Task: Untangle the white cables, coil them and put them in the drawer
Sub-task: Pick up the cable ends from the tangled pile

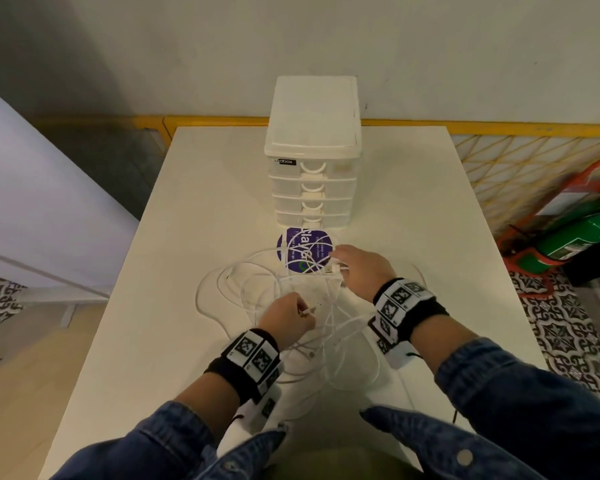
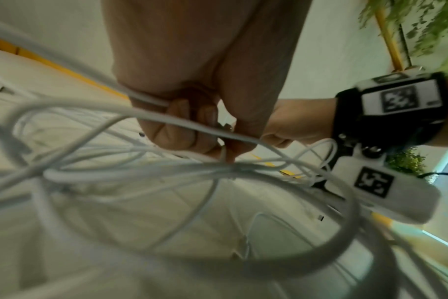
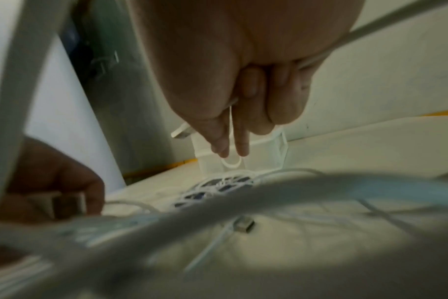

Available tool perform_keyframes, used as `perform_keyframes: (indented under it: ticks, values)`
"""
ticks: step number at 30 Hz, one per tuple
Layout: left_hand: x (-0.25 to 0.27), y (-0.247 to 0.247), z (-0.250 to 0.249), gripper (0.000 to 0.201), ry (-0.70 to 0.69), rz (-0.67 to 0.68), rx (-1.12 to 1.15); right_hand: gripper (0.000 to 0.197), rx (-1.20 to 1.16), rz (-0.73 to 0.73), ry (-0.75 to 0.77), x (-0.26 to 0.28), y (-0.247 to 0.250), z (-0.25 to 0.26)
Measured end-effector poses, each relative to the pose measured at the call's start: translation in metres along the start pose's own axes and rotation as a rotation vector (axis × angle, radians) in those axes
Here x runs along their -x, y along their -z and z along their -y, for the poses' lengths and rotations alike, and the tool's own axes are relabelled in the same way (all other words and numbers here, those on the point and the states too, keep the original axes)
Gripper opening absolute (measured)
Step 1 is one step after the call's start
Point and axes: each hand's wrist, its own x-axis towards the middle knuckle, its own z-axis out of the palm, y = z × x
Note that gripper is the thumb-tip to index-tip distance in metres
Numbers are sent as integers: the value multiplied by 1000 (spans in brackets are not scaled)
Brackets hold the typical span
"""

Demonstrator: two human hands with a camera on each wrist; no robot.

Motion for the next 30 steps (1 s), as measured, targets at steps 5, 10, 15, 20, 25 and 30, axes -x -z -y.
perform_keyframes:
  ticks: [5, 10, 15, 20, 25, 30]
  values:
    - [2, 2, -4, 28, 5, -58, -72, 56, 69, 133, 31, -18, -7, 8]
    - [3, 26, -2, 17, -68, -350, 233, 51, 107, 145, 4, -23, -17, -4]
    - [-6, 58, -13, 16, -100, -553, 486, 55, 78, 118, -41, -16, -24, -16]
    - [-37, 49, -20, 20, -137, -389, 355, 67, 57, 121, -73, -14, -31, -21]
    - [-61, 14, -19, 40, -150, -29, -181, 54, 52, 50, -77, -21, -29, -23]
    - [-66, -1, -19, 35, -105, 11, -455, 36, 130, 49, -88, -31, -24, -18]
